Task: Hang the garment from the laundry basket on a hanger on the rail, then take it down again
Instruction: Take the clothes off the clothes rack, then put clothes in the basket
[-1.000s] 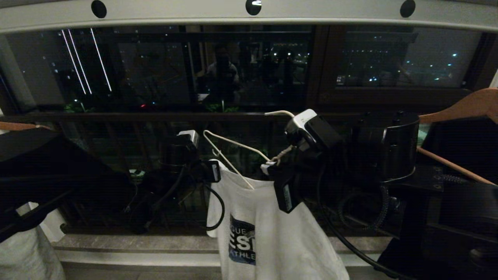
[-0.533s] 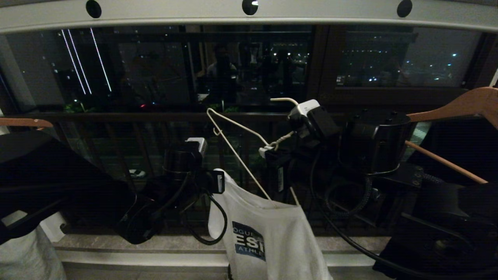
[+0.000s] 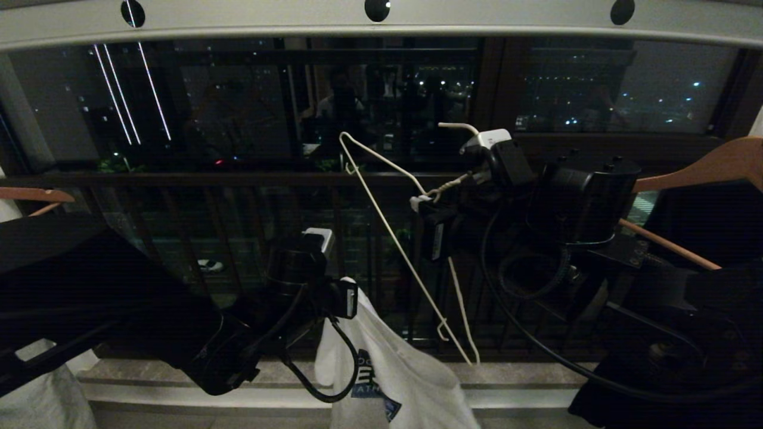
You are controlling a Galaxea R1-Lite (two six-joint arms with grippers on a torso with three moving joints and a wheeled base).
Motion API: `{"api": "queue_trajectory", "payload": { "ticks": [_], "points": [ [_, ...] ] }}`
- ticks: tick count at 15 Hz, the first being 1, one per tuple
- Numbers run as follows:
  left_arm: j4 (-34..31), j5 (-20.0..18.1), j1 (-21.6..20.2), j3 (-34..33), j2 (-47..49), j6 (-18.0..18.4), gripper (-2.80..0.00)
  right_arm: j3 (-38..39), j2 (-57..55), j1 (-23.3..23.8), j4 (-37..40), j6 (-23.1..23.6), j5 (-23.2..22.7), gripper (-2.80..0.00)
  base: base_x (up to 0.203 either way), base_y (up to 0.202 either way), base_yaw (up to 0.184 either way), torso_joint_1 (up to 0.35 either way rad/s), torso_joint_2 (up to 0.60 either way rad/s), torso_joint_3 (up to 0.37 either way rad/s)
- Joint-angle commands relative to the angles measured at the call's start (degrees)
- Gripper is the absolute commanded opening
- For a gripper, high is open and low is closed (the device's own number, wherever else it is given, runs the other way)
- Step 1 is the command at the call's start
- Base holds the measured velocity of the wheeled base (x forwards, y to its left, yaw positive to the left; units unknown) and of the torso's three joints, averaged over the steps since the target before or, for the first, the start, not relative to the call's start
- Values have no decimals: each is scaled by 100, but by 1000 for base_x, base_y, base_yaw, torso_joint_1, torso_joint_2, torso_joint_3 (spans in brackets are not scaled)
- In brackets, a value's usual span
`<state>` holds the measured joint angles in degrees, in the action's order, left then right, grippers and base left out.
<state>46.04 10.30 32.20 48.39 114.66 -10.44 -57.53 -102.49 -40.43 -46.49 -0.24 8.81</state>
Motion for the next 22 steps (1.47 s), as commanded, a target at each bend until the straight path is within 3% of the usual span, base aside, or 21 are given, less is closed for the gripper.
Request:
{"api": "queue_trajectory", "payload": {
  "ticks": [1,5,8,15,16,20,22],
  "points": [
    [56,17,40,-1,336,6,-280,-4,-17,77,-44,-2,6,-280,0,0,0,0,0,0],
    [150,39,77,87,824,60,-280,-83,-17,202,-299,-81,24,-280,0,0,0,0,0,0],
    [712,59,211,126,1142,59,-280,-83,-17,211,-308,-73,40,-280,0,0,0,0,0,0],
    [731,121,383,276,1639,59,-280,-83,77,220,-316,-64,112,-280,0,0,0,0,0,0],
    [731,121,391,281,1685,55,0,-92,80,228,-316,-64,112,-280,0,0,0,0,0,0],
    [691,121,445,224,1680,79,0,-92,80,255,-316,-55,112,-280,0,0,0,0,0,0],
    [662,113,445,80,1604,265,0,-92,80,272,-316,-55,112,-280,0,0,0,0,0,0]
  ]
}}
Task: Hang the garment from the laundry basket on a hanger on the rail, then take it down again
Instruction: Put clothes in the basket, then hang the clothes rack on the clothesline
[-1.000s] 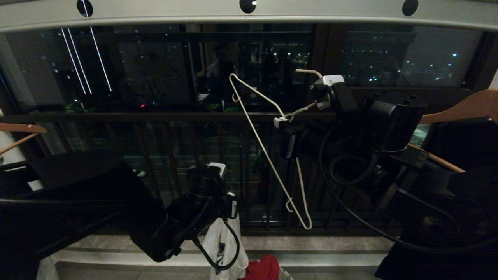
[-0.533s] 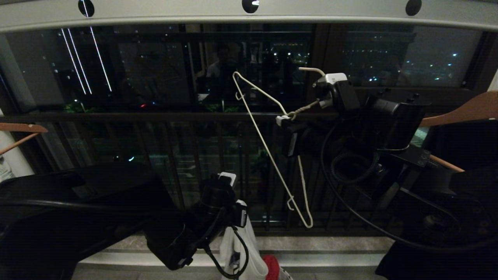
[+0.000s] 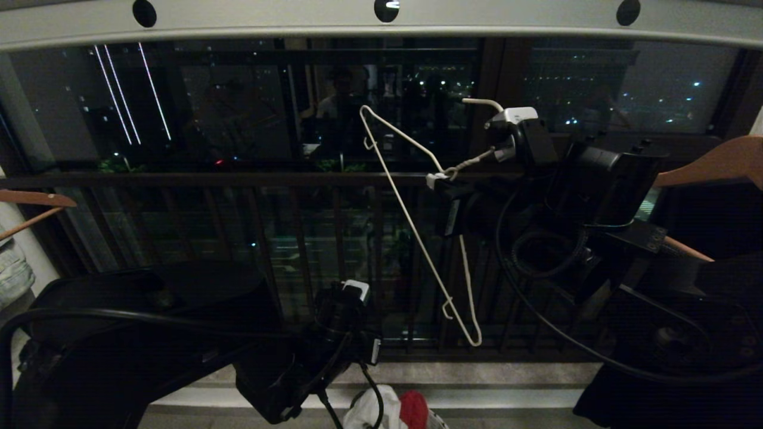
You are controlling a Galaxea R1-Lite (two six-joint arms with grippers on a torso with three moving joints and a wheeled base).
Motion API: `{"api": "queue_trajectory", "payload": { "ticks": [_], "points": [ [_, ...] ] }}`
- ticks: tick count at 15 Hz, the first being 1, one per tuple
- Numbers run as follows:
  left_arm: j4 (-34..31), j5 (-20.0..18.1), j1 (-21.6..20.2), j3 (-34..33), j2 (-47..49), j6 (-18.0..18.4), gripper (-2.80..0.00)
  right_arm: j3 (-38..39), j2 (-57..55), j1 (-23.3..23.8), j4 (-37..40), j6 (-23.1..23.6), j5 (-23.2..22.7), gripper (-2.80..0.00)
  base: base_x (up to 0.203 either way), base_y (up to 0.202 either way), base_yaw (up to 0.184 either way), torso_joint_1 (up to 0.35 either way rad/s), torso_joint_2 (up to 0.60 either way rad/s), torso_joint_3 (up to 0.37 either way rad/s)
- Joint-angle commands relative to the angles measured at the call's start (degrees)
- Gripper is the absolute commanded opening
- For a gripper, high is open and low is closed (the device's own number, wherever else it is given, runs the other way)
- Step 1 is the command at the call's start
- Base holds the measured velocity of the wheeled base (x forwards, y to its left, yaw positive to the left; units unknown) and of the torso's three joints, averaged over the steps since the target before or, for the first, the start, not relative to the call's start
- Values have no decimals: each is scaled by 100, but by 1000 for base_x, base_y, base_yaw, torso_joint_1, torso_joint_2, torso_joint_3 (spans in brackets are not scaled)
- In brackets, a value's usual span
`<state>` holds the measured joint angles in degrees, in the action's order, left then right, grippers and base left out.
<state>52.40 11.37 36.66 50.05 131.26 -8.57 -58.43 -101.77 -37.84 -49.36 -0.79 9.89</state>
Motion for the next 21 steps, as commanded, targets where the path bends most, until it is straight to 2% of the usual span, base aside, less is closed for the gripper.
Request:
{"api": "queue_trajectory", "payload": {
  "ticks": [1,5,6,9,13,17,21],
  "points": [
    [25,5,-1,-141,-104,184,0,-2,8,30,-30,7,5,-280,0,0,0,0,0,0],
    [-178,5,-14,-333,-822,296,0,7,-39,22,-21,9,5,-280,0,0,0,0,0,0],
    [-239,5,-23,-380,-1042,344,-280,16,-74,22,-21,7,-3,-280,0,0,0,0,0,0],
    [-599,5,-64,-503,-1853,546,-280,67,-167,-3,-12,33,-4,-280,0,0,0,0,0,0],
    [-2436,-2,8,-366,-3284,605,-280,265,-47,-232,24,127,28,-280,0,0,0,0,0,0],
    [-3725,0,134,-108,-4576,717,-280,423,276,-753,412,264,474,-280,0,0,0,0,0,0],
    [-4632,-3,149,254,-5504,761,-280,168,436,-1476,572,810,1284,-280,0,0,0,0,0,0]
  ]
}}
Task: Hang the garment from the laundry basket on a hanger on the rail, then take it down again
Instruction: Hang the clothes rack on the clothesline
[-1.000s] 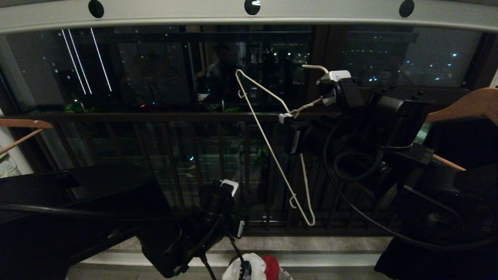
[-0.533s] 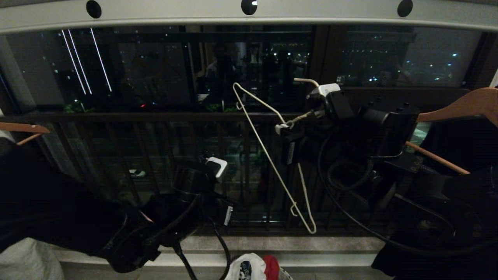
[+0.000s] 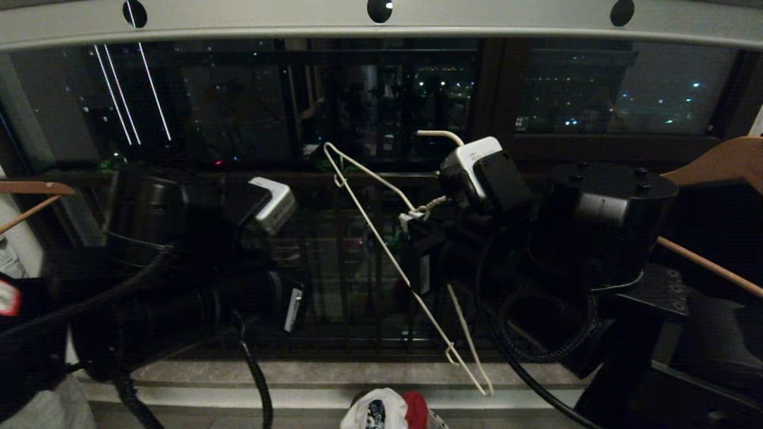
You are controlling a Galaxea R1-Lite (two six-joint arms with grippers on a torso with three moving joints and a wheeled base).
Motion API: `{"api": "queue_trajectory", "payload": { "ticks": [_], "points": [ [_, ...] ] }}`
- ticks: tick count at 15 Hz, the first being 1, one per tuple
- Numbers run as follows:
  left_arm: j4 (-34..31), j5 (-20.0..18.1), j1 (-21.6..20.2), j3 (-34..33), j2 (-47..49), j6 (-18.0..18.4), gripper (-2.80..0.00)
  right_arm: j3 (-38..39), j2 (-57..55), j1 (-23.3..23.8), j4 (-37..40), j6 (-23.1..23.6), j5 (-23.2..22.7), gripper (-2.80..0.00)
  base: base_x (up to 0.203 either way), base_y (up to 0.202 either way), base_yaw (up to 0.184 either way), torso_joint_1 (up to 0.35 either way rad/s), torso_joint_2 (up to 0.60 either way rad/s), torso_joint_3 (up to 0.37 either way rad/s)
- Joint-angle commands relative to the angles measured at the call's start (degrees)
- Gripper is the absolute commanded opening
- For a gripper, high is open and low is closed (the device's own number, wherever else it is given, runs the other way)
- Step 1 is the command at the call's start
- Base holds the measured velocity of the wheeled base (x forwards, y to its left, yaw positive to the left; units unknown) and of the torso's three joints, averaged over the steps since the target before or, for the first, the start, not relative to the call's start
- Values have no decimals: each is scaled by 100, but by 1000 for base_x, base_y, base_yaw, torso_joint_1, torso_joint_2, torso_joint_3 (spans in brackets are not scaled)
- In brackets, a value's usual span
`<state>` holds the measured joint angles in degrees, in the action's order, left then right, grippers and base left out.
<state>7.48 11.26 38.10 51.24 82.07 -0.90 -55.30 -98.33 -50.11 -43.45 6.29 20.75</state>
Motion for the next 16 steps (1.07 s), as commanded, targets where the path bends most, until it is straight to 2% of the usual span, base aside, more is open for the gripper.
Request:
{"api": "queue_trajectory", "payload": {
  "ticks": [1,3,7,11,16],
  "points": [
    [-189,12,5,164,-730,-3,-280,-303,91,-333,3,272,314,-280,0,0,0,0,0,0],
    [-225,23,0,175,-1016,58,-280,-792,58,-395,234,521,493,-280,0,0,0,0,0,0],
    [-237,25,-14,220,-1397,160,-280,-1727,-83,-403,960,679,568,-280,0,0,0,0,0,0],
    [-230,25,-136,255,-1506,204,-280,-2274,-289,-403,1141,1052,579,-280,0,0,0,0,0,0],
    [-213,25,-197,264,-1651,301,-280,-2859,-520,-186,1508,1077,571,-280,0,0,0,0,0,0]
  ]
}}
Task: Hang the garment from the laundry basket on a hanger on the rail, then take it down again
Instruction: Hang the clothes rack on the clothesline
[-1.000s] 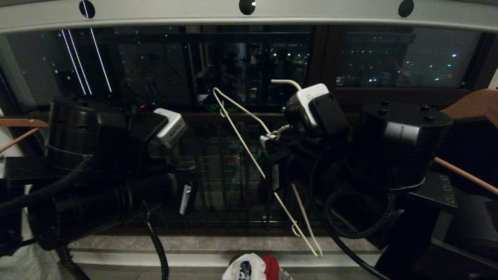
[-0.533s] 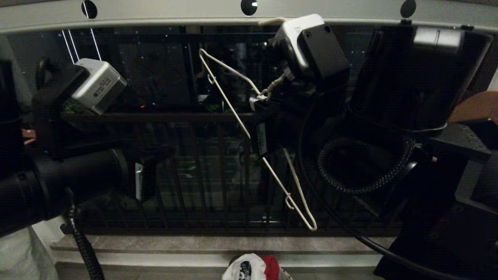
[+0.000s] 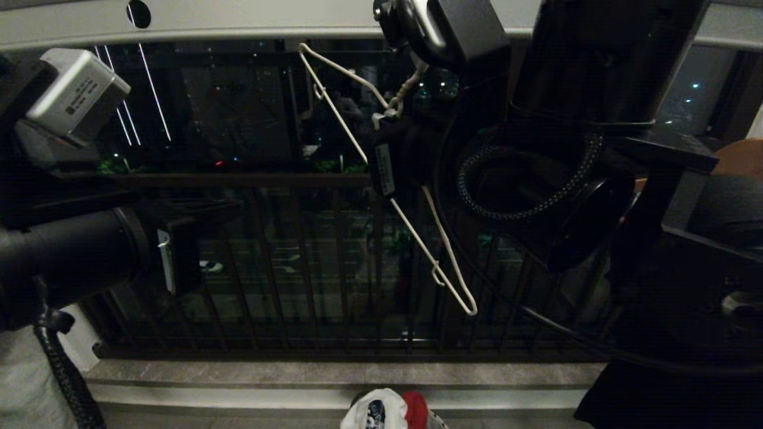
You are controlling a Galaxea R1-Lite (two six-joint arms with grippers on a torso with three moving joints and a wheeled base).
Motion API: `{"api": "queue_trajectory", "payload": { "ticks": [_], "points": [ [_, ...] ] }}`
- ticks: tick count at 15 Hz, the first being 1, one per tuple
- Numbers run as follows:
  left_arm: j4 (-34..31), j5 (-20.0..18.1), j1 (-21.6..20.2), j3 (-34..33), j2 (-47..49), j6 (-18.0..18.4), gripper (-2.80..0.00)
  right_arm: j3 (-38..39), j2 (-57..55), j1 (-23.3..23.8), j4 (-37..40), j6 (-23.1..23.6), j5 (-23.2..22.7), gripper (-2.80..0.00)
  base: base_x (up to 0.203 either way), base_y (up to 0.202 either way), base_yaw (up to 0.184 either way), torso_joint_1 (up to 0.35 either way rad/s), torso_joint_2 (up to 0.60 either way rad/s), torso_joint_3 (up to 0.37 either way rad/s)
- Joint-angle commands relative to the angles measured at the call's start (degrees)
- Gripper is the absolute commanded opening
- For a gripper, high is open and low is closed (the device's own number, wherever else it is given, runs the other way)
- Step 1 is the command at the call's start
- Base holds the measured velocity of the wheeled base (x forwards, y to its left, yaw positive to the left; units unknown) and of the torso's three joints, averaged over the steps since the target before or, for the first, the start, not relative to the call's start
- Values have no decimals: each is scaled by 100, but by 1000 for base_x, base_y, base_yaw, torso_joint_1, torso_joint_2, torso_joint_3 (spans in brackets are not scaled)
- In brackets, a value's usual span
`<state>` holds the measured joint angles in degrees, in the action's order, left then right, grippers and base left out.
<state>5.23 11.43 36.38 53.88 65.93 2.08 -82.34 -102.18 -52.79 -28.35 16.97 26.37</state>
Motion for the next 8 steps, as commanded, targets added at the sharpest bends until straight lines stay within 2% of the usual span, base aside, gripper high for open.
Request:
{"api": "queue_trajectory", "payload": {
  "ticks": [1,8],
  "points": [
    [7,8,-37,-1,-44,2,-280,-200,-160,150,34,15,9,-280,0,0,0,0,0,0],
    [13,8,-44,-1,-45,2,-280,-195,-279,304,92,15,-18,-280,0,0,0,0,0,0]
  ]
}}
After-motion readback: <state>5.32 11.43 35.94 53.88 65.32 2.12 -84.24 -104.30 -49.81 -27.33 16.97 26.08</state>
